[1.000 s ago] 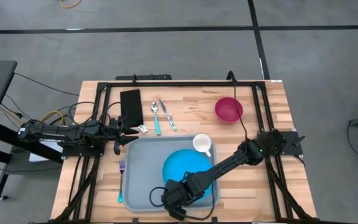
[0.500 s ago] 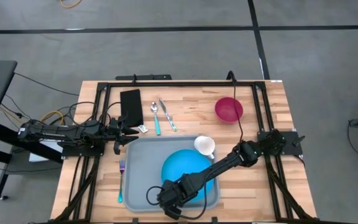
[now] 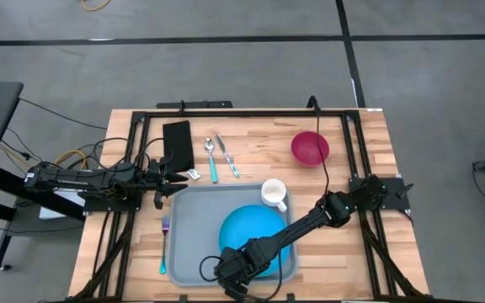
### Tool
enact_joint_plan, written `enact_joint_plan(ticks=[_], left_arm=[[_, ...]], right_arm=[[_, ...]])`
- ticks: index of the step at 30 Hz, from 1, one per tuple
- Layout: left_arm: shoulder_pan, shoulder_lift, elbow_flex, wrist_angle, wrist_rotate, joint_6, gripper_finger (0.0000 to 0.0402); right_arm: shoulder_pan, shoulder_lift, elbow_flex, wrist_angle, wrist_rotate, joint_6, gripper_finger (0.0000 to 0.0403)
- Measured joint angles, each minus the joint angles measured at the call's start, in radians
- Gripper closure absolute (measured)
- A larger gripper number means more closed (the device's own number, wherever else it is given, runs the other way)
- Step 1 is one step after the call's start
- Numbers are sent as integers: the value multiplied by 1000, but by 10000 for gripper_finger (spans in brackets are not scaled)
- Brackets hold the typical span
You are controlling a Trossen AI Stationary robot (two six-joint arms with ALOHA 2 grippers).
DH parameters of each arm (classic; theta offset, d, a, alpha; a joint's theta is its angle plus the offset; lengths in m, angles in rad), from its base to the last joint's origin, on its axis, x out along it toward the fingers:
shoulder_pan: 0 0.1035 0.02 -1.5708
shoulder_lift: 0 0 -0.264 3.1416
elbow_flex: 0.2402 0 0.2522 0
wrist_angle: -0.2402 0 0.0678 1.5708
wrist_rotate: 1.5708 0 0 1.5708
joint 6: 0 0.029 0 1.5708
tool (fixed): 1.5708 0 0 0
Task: Set up tray
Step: Put the blue plate on the gray tray below the white mug, then put the pink bowl on the blue plate on the gray tray
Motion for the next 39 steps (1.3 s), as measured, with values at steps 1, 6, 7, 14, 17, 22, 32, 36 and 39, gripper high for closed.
enact_joint_plan(ticks=[1,6,7,14,17,22,32,36,39], left_arm=[[0,0,0,0,0,0,279],[0,0,0,0,0,-2,279],[0,0,0,0,0,-2,279],[0,0,0,0,0,-6,279],[0,0,0,0,0,-7,279],[0,0,0,0,0,-8,279],[0,0,0,8,0,-28,279],[0,0,6,12,0,-49,279],[0,0,19,7,0,-45,279]], right_arm=[[5,0,0,0,0,-3,348],[21,0,0,0,8,-4,345],[21,0,0,0,8,-4,342],[16,0,0,-3,12,11,287],[7,0,0,-4,15,17,255],[5,-39,-1,28,130,-52,216],[7,-222,1,72,346,-367,211],[-14,-260,0,-2,388,-397,218],[-17,-283,0,-5,386,-435,221]])
